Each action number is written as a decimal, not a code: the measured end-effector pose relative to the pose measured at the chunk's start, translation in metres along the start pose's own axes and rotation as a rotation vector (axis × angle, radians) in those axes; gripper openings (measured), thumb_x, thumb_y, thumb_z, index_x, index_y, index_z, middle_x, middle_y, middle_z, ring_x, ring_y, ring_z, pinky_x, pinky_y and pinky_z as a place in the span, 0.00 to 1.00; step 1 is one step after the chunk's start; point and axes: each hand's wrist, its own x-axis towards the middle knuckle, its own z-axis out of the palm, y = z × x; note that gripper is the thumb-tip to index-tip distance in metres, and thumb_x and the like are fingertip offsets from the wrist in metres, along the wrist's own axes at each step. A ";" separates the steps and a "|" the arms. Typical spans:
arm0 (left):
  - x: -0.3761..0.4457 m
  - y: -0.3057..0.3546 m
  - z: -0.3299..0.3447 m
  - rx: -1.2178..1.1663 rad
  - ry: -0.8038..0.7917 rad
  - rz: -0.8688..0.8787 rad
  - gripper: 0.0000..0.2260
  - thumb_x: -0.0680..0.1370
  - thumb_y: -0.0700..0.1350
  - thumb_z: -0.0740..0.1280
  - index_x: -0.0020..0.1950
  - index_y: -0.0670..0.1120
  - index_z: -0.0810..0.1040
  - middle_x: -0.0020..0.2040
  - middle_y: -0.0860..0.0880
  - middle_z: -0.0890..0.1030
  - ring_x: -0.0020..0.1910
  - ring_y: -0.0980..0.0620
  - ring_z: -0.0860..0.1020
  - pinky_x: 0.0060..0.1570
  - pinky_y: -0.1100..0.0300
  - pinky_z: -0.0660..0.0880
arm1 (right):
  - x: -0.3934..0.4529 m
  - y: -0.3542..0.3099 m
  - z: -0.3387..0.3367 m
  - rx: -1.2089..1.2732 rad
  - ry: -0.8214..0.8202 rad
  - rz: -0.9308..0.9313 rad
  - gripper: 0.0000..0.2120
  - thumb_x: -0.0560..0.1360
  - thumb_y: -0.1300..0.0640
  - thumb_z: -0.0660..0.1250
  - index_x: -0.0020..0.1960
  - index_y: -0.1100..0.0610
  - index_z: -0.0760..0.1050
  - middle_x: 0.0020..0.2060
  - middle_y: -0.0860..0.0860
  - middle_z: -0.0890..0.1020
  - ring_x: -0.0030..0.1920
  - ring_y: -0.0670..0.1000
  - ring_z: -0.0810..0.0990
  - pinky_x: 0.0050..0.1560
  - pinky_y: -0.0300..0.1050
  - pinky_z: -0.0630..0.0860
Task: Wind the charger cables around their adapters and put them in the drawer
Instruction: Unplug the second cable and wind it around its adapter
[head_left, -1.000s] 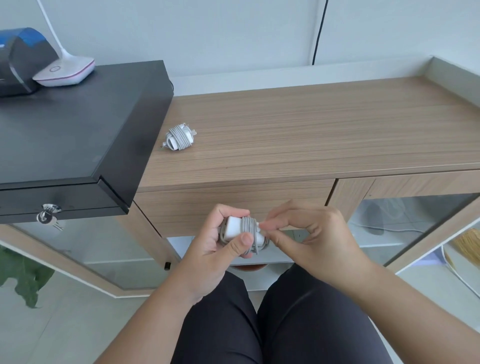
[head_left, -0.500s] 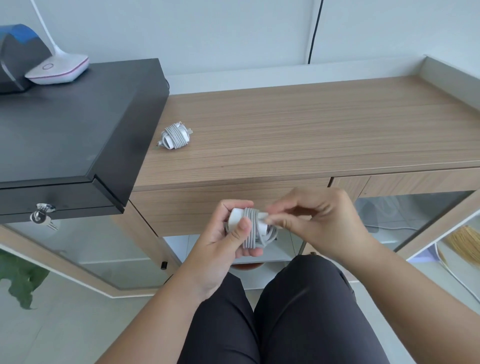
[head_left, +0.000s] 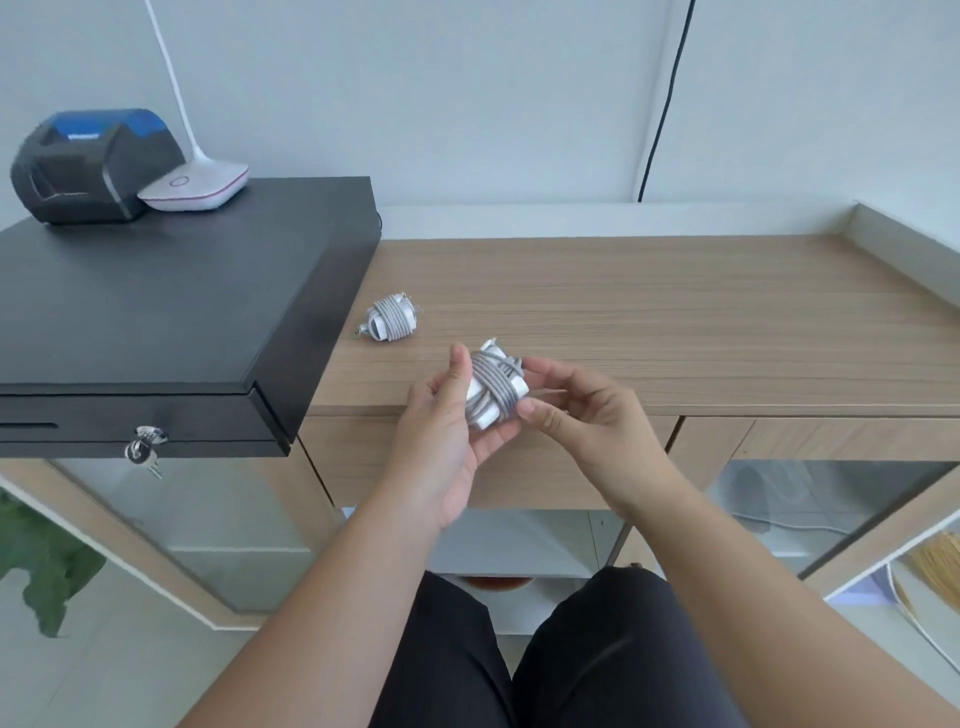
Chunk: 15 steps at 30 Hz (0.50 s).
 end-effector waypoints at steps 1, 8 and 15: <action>0.004 0.005 0.002 -0.050 -0.021 -0.048 0.23 0.80 0.54 0.62 0.66 0.38 0.73 0.57 0.39 0.83 0.55 0.44 0.83 0.52 0.50 0.81 | 0.007 -0.001 0.003 0.016 0.041 0.003 0.18 0.71 0.61 0.73 0.60 0.56 0.78 0.53 0.55 0.84 0.52 0.53 0.83 0.54 0.44 0.79; 0.033 0.018 -0.009 0.473 -0.026 0.105 0.14 0.80 0.41 0.65 0.66 0.43 0.74 0.56 0.46 0.83 0.54 0.50 0.82 0.53 0.58 0.78 | 0.046 0.000 0.002 0.021 0.222 0.044 0.09 0.73 0.61 0.72 0.53 0.56 0.82 0.46 0.53 0.86 0.49 0.49 0.83 0.56 0.43 0.78; 0.058 0.028 -0.016 0.640 0.039 0.118 0.12 0.76 0.46 0.71 0.58 0.43 0.80 0.46 0.49 0.85 0.43 0.55 0.84 0.36 0.64 0.80 | 0.077 0.006 0.005 -0.053 0.243 0.043 0.05 0.74 0.59 0.72 0.48 0.51 0.82 0.45 0.48 0.87 0.50 0.45 0.84 0.56 0.40 0.76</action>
